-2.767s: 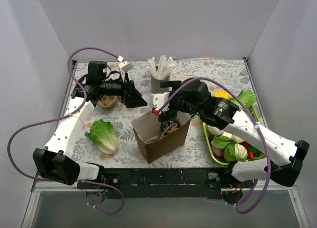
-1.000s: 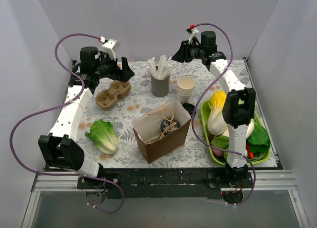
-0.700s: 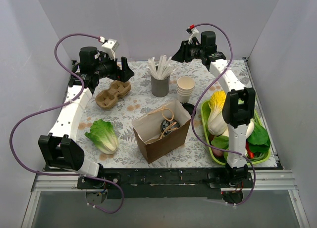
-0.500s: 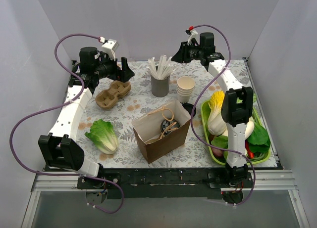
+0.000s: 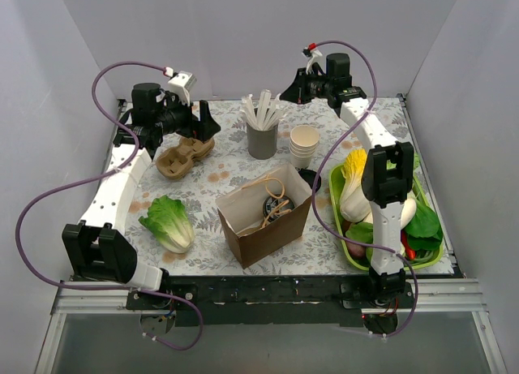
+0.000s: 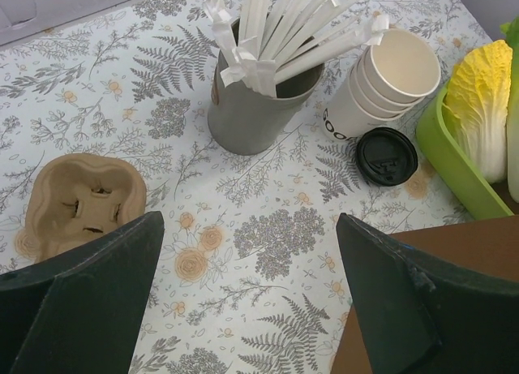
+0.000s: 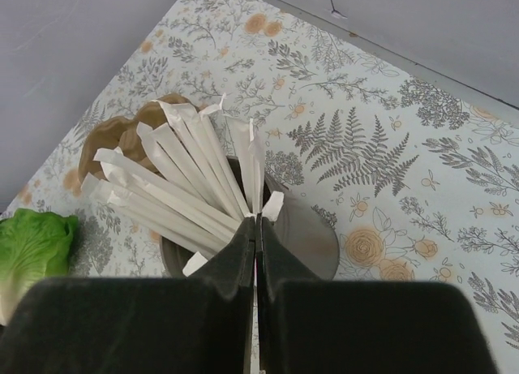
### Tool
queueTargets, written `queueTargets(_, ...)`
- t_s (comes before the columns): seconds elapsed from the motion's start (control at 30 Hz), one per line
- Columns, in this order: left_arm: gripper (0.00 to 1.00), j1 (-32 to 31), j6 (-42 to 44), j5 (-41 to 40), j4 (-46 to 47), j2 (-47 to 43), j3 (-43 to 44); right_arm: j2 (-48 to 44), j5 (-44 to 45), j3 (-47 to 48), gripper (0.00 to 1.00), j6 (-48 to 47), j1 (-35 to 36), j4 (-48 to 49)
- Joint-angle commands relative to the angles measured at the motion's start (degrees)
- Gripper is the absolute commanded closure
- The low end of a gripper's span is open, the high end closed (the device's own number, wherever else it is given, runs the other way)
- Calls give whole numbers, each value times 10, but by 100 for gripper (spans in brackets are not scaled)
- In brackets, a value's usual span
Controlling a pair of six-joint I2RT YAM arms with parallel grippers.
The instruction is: Pack the takeout coffee
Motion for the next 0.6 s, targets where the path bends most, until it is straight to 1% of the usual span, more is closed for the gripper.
queueTargets(0.0, 11, 4, 9, 13, 3, -37, 2, -48, -38, 22, 99, 17, 2, 49)
queueTargets(0.23, 11, 3, 6, 23, -2, -21, 26, -97, -42, 21, 99, 25, 6, 64)
queueTargets(0.37, 11, 4, 1, 28, 2, -9, 34, -103, -11, 10, 99, 9, 10, 41)
queueTargets(0.4, 11, 3, -1, 29, 3, -5, 35, -102, -5, 6, 89, 6, 10, 35)
queueTargets(0.43, 11, 3, -2, 29, 3, -3, 35, -99, 5, 3, 75, 6, 9, 30)
queueTargets(0.5, 11, 3, -2, 32, 3, 0, 36, -84, 26, 4, 53, 5, 10, 17)
queueTargets(0.53, 11, 3, -3, 33, 2, 2, 37, -80, 33, 6, 48, 1, 10, 13)
queueTargets(0.57, 11, 4, -3, 33, 3, 3, 37, -69, 43, 8, 45, -1, 10, 7)
